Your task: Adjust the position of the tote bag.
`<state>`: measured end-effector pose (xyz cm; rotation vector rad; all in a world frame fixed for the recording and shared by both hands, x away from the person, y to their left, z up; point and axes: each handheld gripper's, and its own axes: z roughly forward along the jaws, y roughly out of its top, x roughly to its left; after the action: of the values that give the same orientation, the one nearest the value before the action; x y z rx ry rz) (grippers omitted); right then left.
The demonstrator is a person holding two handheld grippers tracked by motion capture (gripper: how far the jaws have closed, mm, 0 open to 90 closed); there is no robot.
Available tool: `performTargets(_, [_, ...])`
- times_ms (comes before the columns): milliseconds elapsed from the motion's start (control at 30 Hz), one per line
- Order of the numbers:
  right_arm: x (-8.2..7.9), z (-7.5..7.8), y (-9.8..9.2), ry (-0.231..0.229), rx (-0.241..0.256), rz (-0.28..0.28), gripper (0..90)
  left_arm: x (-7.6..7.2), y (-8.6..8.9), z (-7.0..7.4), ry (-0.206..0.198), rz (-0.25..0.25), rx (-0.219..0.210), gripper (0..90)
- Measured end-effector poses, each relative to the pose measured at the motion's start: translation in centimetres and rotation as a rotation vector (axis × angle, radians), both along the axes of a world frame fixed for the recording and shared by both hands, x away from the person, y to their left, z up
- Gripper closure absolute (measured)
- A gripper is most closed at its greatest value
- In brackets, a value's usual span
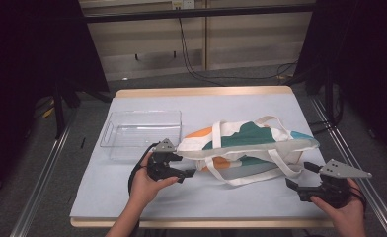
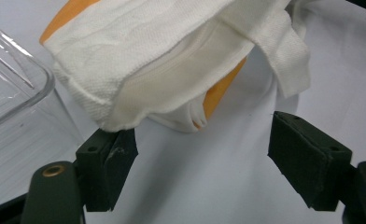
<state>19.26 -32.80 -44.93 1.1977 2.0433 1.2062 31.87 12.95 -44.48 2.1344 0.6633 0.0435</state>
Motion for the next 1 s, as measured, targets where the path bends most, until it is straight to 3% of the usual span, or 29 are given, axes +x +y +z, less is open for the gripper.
performTargets(333, [0.6, 2.6, 1.0, -0.027, -0.002, 0.033, 15.8, -0.3, 1.3, 0.7, 0.002, 0.018, 0.027, 23.6])
performTargets(467, [1.1, 3.5, 1.4, -0.037, 0.012, 0.048, 17.2, -0.4, 1.4, 0.9, 0.002, 0.016, 0.016, 23.6])
performTargets(667, [2.0, 4.7, 2.8, -0.06, 0.005, 0.105, 20.4, -0.5, 1.2, 0.9, 0.005, 0.015, 0.019, 23.6])
performTargets(1000, [4.1, 4.3, 4.8, -0.037, -0.021, 0.162, 21.7, -0.5, 1.3, 0.8, 0.01, 0.011, 0.021, 23.6])
